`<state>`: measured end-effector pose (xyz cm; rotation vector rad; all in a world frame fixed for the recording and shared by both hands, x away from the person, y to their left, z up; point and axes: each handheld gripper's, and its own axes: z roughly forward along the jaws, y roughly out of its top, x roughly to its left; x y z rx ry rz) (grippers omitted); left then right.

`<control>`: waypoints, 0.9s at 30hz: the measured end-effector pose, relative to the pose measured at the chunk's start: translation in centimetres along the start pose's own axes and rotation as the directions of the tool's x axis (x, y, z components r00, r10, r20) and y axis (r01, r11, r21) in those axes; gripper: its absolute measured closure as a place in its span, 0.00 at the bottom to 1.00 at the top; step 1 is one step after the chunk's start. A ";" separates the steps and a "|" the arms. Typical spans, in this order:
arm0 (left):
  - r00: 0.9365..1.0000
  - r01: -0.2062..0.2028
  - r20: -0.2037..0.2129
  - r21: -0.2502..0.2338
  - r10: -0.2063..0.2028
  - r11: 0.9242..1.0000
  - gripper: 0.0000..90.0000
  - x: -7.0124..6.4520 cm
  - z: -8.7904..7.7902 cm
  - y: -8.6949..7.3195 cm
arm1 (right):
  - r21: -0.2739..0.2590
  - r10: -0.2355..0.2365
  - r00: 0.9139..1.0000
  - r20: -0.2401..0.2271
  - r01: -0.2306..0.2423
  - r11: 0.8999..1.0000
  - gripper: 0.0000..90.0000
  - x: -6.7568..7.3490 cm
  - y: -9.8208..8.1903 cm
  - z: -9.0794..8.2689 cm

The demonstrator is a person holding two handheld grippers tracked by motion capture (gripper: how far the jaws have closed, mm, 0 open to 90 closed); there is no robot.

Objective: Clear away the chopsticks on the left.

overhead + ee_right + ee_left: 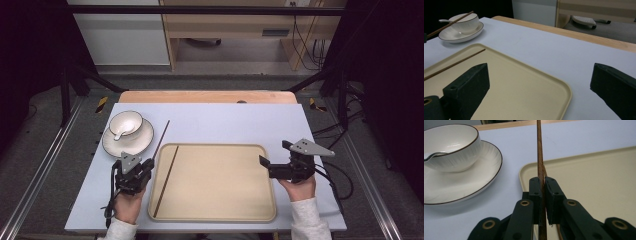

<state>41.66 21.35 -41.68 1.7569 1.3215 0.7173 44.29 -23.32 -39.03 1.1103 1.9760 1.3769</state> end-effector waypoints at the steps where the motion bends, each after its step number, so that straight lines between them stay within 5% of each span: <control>1: 1.000 0.016 0.002 -0.001 -0.016 1.000 0.93 -0.2 -0.1 -0.2 | 0.001 0.002 1.000 0.000 -0.002 1.000 0.03 0.0 0.0 0.0; 15: 0.992 0.125 -0.003 -0.059 -0.125 0.990 0.93 -3.0 -0.1 -2.9 | 0.007 0.001 1.000 -0.008 -0.001 1.000 0.03 0.1 -0.1 0.2; 27: 0.994 0.112 0.007 -0.014 -0.112 0.994 0.93 -4.9 0.8 -4.9 | 0.017 0.004 1.000 -0.011 -0.003 1.000 0.03 0.3 -0.2 0.5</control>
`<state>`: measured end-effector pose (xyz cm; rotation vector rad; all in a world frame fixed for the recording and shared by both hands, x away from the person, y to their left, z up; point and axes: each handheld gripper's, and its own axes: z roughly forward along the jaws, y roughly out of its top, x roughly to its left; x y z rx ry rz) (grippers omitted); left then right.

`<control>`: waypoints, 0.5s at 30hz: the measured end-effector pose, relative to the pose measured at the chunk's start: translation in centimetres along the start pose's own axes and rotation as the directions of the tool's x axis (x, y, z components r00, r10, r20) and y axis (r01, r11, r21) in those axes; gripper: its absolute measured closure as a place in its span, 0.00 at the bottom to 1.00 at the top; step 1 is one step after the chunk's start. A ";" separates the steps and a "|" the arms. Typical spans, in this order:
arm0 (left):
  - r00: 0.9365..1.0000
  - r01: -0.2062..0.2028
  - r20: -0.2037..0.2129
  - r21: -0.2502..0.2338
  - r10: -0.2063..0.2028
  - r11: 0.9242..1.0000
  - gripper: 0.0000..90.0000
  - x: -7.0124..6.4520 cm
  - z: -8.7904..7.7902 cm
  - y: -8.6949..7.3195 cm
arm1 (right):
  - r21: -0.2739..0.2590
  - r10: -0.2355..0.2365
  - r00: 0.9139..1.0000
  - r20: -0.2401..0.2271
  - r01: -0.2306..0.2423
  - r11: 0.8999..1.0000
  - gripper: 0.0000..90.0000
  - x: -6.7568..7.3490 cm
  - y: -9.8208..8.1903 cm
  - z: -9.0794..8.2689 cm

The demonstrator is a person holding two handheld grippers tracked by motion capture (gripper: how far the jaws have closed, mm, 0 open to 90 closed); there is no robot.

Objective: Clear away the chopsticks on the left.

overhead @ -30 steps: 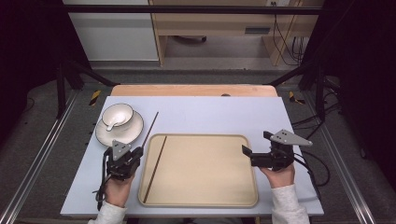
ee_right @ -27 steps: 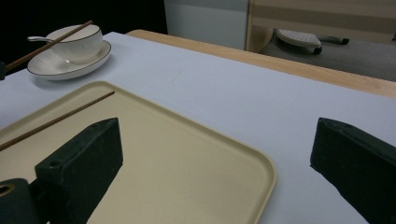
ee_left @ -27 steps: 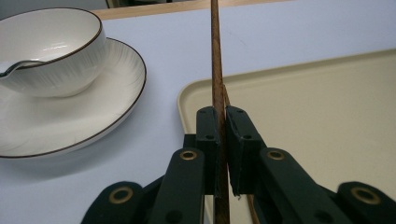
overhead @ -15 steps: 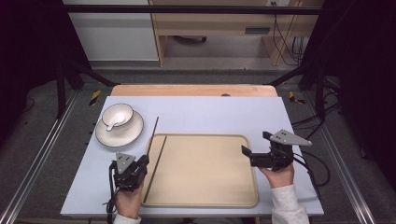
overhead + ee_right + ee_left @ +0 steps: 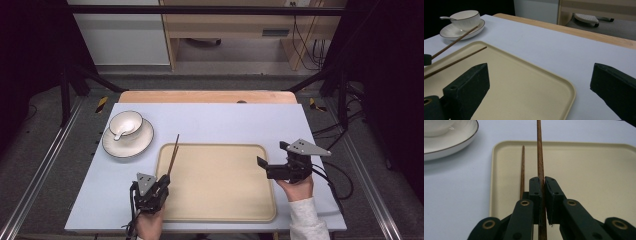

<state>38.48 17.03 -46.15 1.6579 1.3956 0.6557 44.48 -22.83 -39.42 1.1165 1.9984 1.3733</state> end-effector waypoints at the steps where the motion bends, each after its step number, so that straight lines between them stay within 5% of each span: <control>1: 1.000 -0.004 -0.004 0.007 0.004 1.000 0.93 -0.2 0.1 -0.2 | 0.000 -0.001 1.000 0.000 0.001 1.000 0.03 0.0 0.0 0.0; 15: 0.999 -0.031 -0.021 0.089 0.033 0.996 0.93 -0.9 1.4 -1.0 | 0.007 -0.007 1.000 -0.001 0.007 1.000 0.03 0.0 -0.1 0.2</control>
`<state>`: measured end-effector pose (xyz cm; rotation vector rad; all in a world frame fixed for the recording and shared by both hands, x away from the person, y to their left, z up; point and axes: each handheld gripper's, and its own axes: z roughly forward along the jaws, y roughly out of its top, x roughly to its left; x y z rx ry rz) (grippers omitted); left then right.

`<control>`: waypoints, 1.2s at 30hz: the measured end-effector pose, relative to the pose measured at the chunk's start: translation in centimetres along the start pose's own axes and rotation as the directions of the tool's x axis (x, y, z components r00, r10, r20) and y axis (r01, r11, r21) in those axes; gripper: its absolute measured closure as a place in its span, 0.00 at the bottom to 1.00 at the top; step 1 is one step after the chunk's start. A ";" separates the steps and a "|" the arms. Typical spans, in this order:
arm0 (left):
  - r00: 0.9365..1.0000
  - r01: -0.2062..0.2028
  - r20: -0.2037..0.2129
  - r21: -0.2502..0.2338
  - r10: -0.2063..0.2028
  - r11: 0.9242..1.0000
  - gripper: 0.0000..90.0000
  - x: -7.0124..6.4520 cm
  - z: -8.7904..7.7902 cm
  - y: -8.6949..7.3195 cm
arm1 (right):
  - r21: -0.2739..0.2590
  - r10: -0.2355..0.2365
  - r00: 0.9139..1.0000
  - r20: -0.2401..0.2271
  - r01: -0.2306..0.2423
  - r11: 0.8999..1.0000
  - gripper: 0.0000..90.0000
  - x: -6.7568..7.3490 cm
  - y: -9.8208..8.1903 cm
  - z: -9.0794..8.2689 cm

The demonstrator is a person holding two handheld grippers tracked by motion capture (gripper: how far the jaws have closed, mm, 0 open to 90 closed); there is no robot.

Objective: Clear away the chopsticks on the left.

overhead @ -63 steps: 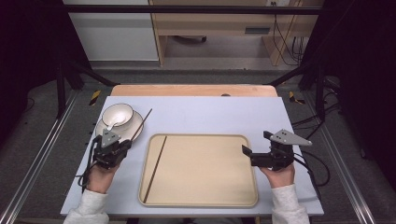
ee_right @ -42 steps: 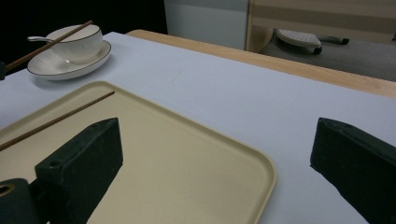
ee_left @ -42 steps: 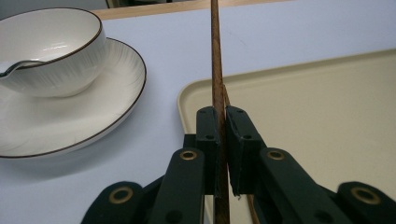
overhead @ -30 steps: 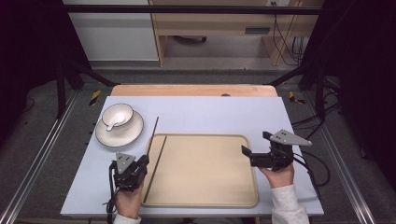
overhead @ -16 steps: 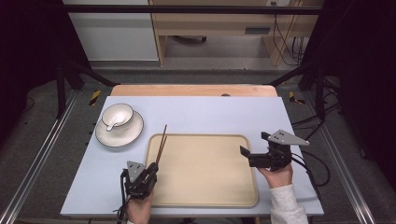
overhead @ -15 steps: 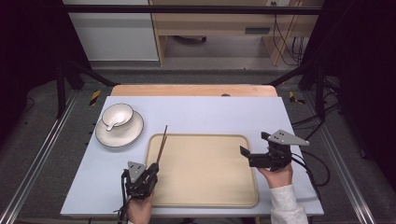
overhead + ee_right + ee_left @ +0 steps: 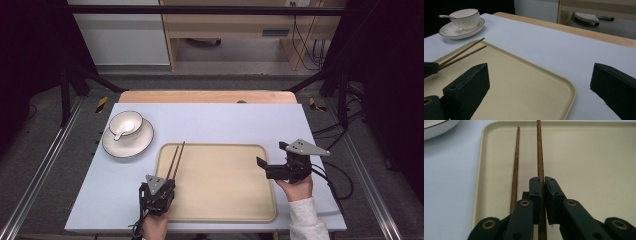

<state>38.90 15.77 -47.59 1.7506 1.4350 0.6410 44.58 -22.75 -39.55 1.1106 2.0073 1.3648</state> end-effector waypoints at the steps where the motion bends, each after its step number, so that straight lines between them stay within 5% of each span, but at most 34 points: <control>1: 1.000 -0.002 -0.006 0.006 0.002 1.000 0.93 0.0 0.1 0.0 | -0.001 0.002 1.000 0.001 -0.002 1.000 0.03 0.0 0.0 0.0; 24: 0.999 -0.032 -0.015 0.075 0.033 0.997 0.92 -0.4 0.7 -0.1 | -0.002 -0.002 1.000 0.002 0.002 1.000 0.03 0.0 0.0 0.0; 31: 0.999 -0.032 0.016 0.032 0.031 0.999 0.85 0.0 0.0 0.6 | -0.011 0.006 1.000 0.005 -0.006 1.000 0.03 0.0 0.1 -0.3; 36: 0.994 -0.040 0.095 -0.053 0.045 0.998 0.82 0.9 -1.1 2.1 | -0.020 0.007 1.000 0.007 -0.007 1.000 0.03 -0.2 0.2 -0.6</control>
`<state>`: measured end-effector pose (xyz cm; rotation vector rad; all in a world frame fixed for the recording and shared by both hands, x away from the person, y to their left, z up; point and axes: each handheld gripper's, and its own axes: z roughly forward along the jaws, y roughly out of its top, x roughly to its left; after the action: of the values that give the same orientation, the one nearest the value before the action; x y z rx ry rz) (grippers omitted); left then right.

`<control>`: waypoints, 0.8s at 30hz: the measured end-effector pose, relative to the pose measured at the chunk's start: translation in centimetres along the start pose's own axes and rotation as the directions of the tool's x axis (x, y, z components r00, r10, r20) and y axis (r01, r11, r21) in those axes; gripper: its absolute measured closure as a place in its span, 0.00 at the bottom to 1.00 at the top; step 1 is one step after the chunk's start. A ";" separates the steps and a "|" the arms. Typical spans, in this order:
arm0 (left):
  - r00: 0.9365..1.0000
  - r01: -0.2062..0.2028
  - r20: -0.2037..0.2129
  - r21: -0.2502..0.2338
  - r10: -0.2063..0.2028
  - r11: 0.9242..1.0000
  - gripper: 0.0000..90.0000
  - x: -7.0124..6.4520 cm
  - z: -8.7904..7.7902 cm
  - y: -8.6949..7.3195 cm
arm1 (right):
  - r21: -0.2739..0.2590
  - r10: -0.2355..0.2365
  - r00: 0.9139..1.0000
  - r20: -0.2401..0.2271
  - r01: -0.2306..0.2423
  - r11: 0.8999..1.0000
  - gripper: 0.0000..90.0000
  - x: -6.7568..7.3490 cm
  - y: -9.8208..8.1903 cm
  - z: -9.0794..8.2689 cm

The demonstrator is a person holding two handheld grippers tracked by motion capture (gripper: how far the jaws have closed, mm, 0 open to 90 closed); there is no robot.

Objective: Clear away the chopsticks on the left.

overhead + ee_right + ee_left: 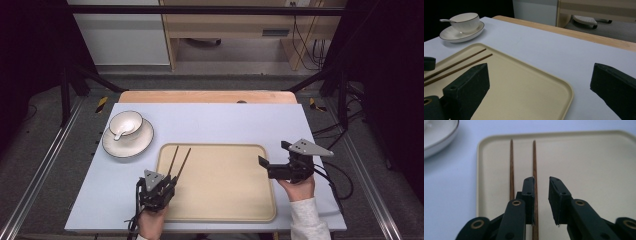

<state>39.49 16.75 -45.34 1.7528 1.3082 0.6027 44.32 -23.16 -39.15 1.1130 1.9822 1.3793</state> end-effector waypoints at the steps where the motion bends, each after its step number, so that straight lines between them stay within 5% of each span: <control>1: 1.000 -0.013 0.014 -0.018 0.014 1.000 0.81 0.2 -0.3 0.5 | -0.003 0.003 1.000 0.000 -0.003 1.000 0.03 0.0 0.0 -0.1; 6: 0.994 -0.054 0.087 -0.086 0.061 0.995 0.71 1.2 -1.4 2.4 | -0.014 0.007 1.000 0.001 -0.007 1.000 0.03 -0.1 0.1 -0.3; 7: 0.989 -0.076 0.120 -0.098 0.087 0.992 0.68 1.5 -1.7 3.0 | -0.015 0.007 1.000 0.003 -0.007 1.000 0.03 -0.1 0.1 -0.4; 12: 0.973 -0.152 0.155 -0.122 0.170 0.981 0.58 2.5 -2.6 4.6 | -0.025 0.007 1.000 0.007 -0.007 1.000 0.03 -0.2 0.2 -0.7; 17: 0.958 -0.195 0.190 -0.126 0.217 0.973 0.48 4.1 -3.5 5.7 | -0.036 0.008 1.000 0.012 -0.008 0.999 0.03 -0.4 0.3 -1.1; 20: 0.959 -0.161 0.214 -0.120 0.184 0.980 0.42 5.4 -3.6 5.8 | -0.040 0.011 1.000 0.016 -0.010 0.999 0.02 -0.4 0.4 -1.2; 24: 0.965 -0.195 0.164 -0.087 0.207 0.977 0.31 6.4 -3.6 5.6 | -0.039 0.007 1.000 0.024 -0.006 0.999 0.02 -0.5 0.4 -1.3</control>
<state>41.82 23.44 -39.41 1.8493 0.9869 0.5882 43.76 -24.23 -38.34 1.1148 1.9276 1.3954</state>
